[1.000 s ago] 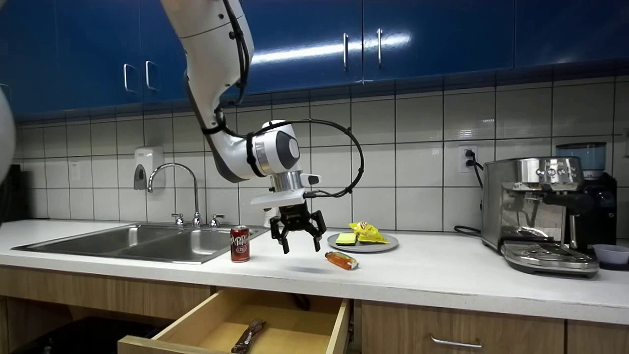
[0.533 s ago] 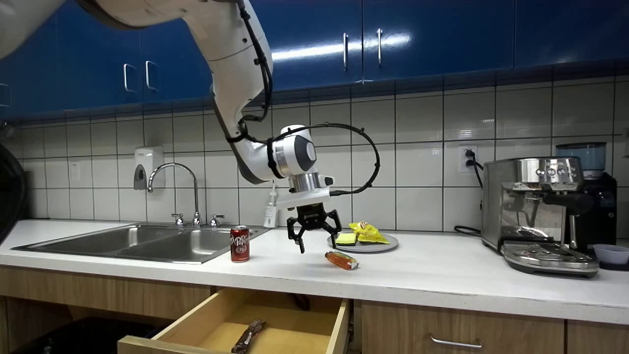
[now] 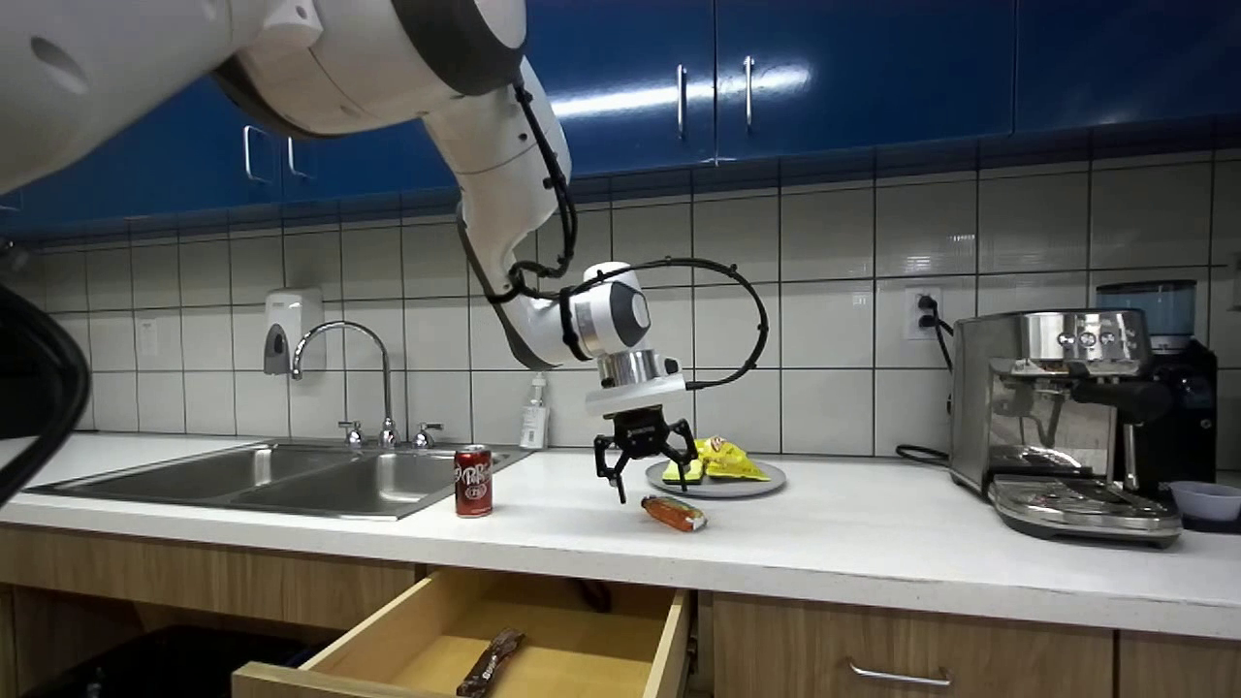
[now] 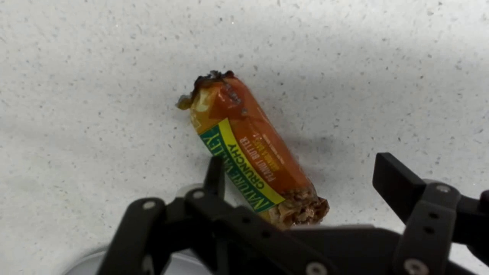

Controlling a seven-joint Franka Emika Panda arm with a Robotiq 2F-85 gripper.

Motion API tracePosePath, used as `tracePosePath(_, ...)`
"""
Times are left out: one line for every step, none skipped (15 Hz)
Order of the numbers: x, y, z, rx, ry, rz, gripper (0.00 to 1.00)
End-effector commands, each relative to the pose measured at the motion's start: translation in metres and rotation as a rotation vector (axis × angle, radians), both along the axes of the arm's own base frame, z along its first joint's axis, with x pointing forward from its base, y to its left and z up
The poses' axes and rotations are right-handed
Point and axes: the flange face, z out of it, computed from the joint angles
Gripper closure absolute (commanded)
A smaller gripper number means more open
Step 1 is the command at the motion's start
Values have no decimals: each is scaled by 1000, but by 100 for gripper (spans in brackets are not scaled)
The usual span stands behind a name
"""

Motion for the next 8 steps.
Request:
tracePosePath(21,-11,0,44,43,49,0)
tracePosePath(24,-14,-1,51,55,54,0)
tracePosePath(26,-16,-2,58,67,58,0)
tracePosePath(28,-19,-3,67,78,64,0)
tracePosePath(30,-21,-3,76,91,68,0)
tracePosePath(31,-23,-4,82,102,73,0)
tracePosePath(32,-25,-4,89,114,83,0)
tracePosePath(34,-26,-7,96,123,90,0)
